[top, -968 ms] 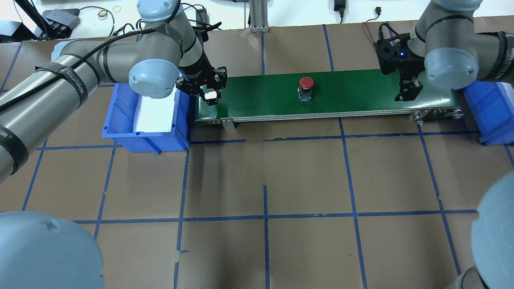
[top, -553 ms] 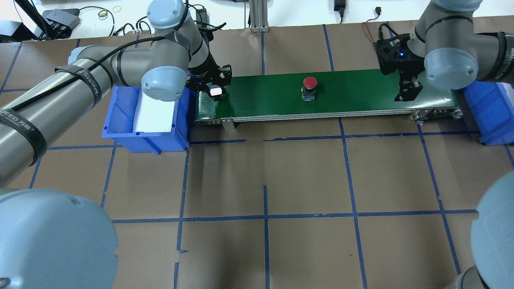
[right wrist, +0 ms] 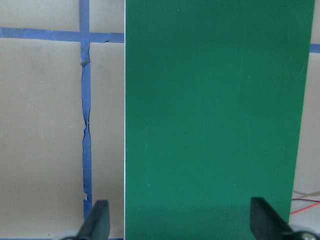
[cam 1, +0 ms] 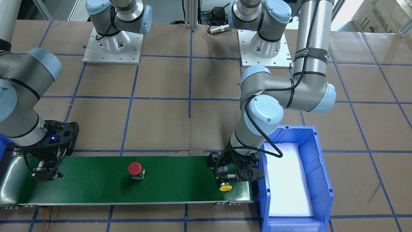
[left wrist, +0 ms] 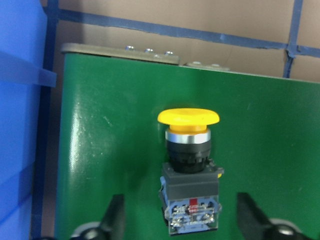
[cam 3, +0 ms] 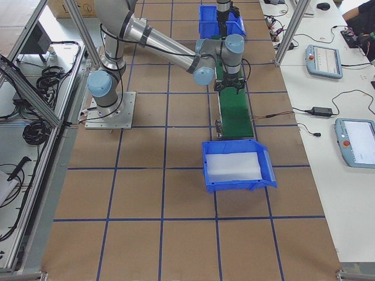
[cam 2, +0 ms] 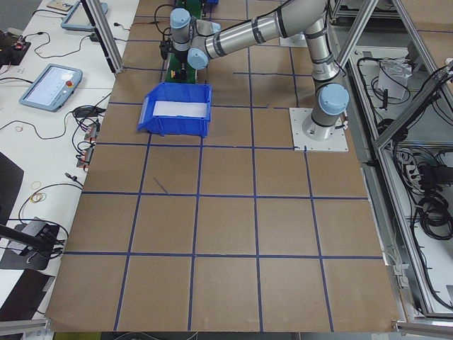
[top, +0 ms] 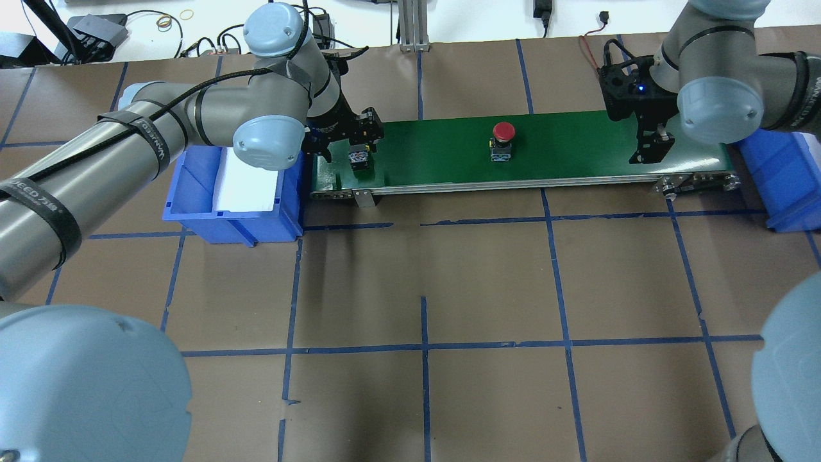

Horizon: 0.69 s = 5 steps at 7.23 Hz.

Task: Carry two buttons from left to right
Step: 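Release the yellow-capped button and raise the left gripper back over the bin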

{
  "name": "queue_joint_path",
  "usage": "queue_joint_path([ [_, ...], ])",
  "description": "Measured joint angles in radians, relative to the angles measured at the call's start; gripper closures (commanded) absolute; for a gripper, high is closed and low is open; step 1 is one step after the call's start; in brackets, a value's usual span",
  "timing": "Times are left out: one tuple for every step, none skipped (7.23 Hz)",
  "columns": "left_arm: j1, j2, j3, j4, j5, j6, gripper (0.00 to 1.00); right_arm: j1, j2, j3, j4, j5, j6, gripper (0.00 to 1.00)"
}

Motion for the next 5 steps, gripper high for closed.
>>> queue_joint_path([
  [0.0, 0.028, -0.002, -0.011, 0.004, 0.005, 0.0, 0.0, 0.001, 0.0, -0.003, 0.0, 0.0, 0.0],
  [0.0, 0.068, -0.002, -0.052, 0.01, 0.018, 0.0, 0.0, -0.001, 0.0, -0.003, 0.001, 0.0, 0.0],
  [0.005, 0.121, 0.004, -0.13, 0.025, 0.051, 0.0, 0.0, -0.004, 0.001, 0.002, 0.003, -0.002, 0.0],
  [0.026, 0.191, 0.001, -0.234, 0.051, 0.088, 0.0, 0.0, -0.006, 0.002, 0.005, 0.003, -0.005, 0.0],
  [0.071, 0.26, -0.003, -0.342, 0.069, 0.126, 0.0, 0.0, -0.006, 0.003, 0.005, 0.002, -0.007, 0.0],
])
